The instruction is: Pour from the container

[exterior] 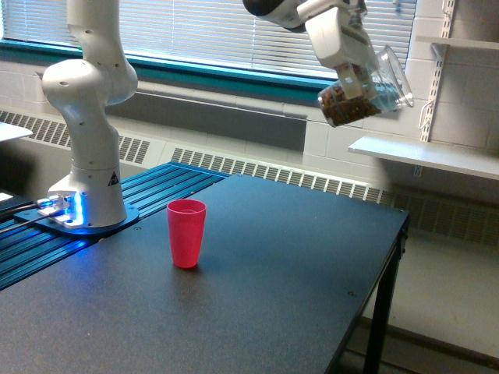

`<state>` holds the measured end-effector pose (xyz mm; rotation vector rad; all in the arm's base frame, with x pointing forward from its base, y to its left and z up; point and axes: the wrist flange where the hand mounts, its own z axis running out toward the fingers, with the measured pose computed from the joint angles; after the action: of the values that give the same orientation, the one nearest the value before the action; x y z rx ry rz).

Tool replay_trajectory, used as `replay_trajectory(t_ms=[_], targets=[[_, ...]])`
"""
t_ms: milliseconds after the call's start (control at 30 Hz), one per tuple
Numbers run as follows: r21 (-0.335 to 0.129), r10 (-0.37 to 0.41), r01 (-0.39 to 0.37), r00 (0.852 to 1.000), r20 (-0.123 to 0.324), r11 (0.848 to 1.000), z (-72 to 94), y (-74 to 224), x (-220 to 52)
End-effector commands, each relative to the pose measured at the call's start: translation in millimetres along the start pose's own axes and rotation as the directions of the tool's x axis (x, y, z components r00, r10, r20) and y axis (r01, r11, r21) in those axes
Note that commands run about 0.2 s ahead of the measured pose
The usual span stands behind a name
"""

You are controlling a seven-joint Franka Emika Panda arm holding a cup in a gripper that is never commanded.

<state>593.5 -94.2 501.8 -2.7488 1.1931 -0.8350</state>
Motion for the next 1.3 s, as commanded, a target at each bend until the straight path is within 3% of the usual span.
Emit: replay_trajectory(t_ms=[33, 333, 900, 1300], targets=[[-0.043, 0.064, -0.063, 0.998, 0.0, 0.997, 7.5, 18, -13], [-0.087, 0.089, -0.089, 0.996, -0.004, 0.992, 10.4, 45, -34], [-0.17, 0.114, -0.114, 0.993, -0.012, 0.979, -5.5, 89, -83], [-0.213, 0.154, -0.149, 0.988, 0.005, 0.966, -10.8, 109, -129]])
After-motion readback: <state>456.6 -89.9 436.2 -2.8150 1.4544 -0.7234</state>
